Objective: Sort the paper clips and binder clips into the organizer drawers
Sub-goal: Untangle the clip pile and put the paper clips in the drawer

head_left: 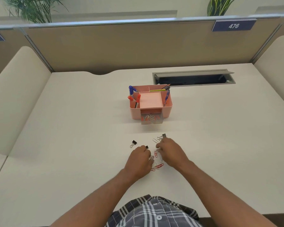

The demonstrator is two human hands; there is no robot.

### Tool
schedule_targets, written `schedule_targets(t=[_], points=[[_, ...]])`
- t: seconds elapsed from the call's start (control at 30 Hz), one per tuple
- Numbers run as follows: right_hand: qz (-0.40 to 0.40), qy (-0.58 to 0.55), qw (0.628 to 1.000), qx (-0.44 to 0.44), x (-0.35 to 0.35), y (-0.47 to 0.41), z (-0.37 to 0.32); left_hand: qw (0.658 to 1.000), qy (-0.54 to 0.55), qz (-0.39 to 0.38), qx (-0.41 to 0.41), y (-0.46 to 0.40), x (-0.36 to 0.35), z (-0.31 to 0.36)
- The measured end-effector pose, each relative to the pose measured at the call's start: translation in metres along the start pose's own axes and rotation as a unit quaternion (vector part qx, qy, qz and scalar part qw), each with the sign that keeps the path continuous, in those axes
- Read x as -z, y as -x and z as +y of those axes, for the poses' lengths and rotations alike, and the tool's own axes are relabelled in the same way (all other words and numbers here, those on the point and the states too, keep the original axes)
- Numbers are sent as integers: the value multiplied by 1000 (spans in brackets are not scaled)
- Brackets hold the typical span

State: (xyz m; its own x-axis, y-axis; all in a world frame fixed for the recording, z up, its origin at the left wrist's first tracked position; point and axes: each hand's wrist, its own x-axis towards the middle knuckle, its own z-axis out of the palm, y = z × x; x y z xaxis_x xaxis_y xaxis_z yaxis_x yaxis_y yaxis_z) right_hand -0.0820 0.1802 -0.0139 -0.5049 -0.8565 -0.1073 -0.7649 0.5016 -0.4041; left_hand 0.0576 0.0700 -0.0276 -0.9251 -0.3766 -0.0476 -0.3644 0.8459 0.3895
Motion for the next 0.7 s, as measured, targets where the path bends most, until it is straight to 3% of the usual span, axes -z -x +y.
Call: schedule_targets(t=[0.27, 0.7], points=[[-26, 25, 999, -6, -19, 4, -6, 999, -46, -10, 4, -2, -2, 0], [-50, -135, 984, -100, -5, 8, -11, 995, 64, 66, 43, -13, 14, -7]])
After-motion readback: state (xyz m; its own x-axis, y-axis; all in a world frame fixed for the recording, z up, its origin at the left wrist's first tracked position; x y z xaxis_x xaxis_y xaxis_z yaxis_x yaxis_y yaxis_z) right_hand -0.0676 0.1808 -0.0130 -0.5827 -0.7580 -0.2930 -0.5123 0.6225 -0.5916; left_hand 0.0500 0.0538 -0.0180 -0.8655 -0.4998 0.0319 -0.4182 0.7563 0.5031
